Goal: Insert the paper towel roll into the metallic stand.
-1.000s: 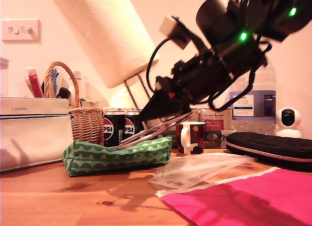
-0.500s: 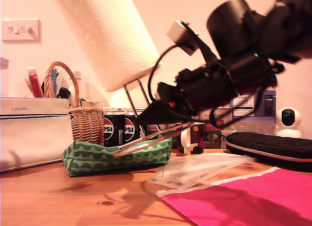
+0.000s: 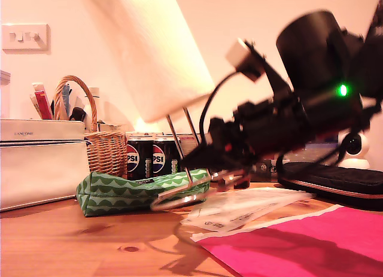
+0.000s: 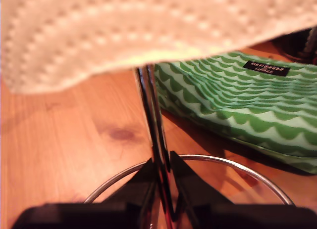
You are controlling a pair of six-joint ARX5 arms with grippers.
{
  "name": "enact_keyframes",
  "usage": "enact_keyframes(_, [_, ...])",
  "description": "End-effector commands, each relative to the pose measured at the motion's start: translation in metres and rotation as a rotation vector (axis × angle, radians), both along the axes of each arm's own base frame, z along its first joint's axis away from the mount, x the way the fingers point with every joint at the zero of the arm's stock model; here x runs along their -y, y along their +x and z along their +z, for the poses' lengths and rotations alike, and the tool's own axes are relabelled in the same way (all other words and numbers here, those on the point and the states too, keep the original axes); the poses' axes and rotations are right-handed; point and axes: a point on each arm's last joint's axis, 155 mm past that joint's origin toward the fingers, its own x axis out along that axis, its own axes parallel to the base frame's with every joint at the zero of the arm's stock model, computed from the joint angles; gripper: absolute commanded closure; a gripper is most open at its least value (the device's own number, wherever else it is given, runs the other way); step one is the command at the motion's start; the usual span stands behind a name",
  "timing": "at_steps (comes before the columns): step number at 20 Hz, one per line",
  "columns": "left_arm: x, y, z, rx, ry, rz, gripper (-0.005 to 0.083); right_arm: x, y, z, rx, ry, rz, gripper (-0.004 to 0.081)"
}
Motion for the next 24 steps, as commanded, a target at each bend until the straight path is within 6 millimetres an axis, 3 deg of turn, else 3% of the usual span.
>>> enact_keyframes(1, [-0.008,0.012,0.007,0.054,0.016,0.042,0.0795,-0.005,-0.002,0.004,-0.012,0.04,0.001,0.0783])
enact_keyframes(9, [-0.009,0.013,0.007,0.055,0.021,0.049,0.0795,-0.003,0.001,-0.031,-0.045,0.001,-0.031,0.0783])
enact_keyframes(14, [-0.004,0.011,-0.006,0.02,0.05,0.036,0.0795,-0.005,0.008,-0.023,-0.021,0.036,-0.047,0.0782])
enact_keyframes(19, [0.01,0.011,-0.022,-0.008,0.085,0.011,0.0795,-0.003,0.005,-0.031,-0.087,0.033,-0.059,0.0665])
enact_keyframes(24, [0.01,0.012,-0.024,-0.004,0.094,0.017,0.0795,-0.003,0.004,-0.033,-0.1,0.033,-0.057,0.0599])
